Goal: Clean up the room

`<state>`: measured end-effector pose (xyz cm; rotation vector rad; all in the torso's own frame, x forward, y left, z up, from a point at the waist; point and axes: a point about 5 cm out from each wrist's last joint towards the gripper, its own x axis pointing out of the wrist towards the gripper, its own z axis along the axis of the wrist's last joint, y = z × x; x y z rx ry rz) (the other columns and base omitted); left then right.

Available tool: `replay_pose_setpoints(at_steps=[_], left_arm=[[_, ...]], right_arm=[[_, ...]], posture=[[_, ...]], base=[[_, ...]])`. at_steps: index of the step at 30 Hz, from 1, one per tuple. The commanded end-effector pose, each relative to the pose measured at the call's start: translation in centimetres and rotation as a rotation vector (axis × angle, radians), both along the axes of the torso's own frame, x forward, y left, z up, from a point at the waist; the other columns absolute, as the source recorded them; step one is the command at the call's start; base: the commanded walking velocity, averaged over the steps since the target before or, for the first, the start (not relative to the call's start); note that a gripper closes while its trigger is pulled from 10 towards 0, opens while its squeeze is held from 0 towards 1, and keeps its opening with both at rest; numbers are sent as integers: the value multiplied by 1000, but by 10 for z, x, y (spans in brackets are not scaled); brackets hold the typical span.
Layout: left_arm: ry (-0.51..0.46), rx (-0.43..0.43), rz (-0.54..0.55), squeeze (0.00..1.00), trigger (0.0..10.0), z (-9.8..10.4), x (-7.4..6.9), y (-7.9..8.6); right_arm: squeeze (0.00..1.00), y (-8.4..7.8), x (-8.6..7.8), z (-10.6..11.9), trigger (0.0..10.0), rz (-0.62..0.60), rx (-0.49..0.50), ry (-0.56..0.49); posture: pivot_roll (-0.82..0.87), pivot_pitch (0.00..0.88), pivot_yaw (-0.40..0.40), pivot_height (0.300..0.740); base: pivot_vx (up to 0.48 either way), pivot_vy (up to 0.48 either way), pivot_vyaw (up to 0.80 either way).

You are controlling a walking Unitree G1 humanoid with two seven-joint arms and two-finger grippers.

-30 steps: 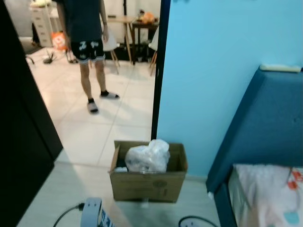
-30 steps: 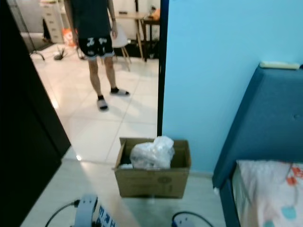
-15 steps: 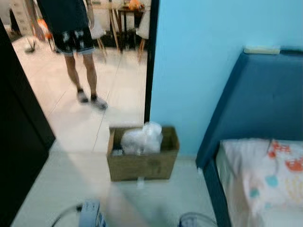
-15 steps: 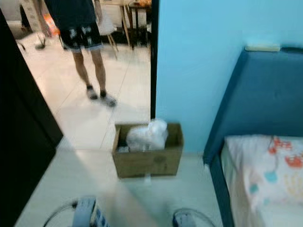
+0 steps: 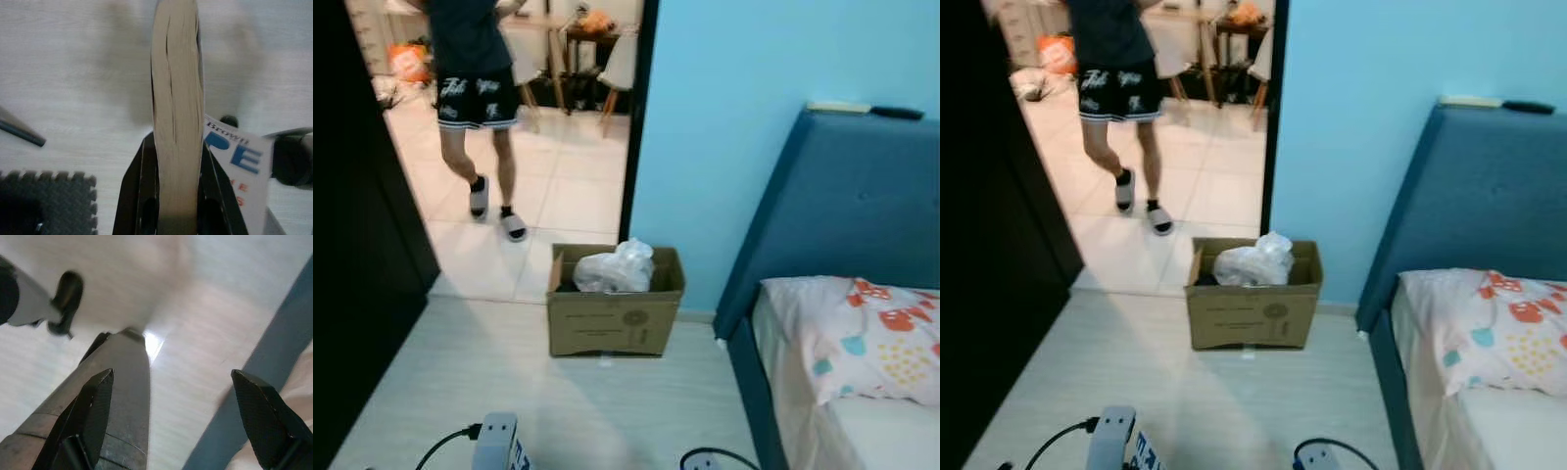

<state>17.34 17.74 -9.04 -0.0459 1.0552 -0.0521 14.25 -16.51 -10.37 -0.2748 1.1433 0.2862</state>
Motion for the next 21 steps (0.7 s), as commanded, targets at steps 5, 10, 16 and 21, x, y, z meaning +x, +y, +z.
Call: replay_pose_setpoints(at_steps=[5, 10, 16, 21], left_arm=[[-1, -14, -27, 0, 10000, 0, 2, -7], [-3, -17, -28, 0, 10000, 1, 3, -8], [-4, -19, -30, 0, 10000, 1, 3, -9], [-4, -20, -30, 0, 10000, 1, 4, -9]], right_arm=[[0, -2, -7, -2, 10000, 6, -10, 31], [0, -2, -6, -2, 10000, 6, -10, 31], [0, -2, -6, -2, 10000, 5, -11, 30], [0, -2, -6, -2, 10000, 5, -11, 31]], posture=[[54, 0, -56, 740], [53, 0, -57, 740], [52, 0, -57, 740], [53, 0, -58, 740]], base=[[-337, 0, 0], [-337, 0, 0], [-335, 0, 0], [-340, 0, 0]])
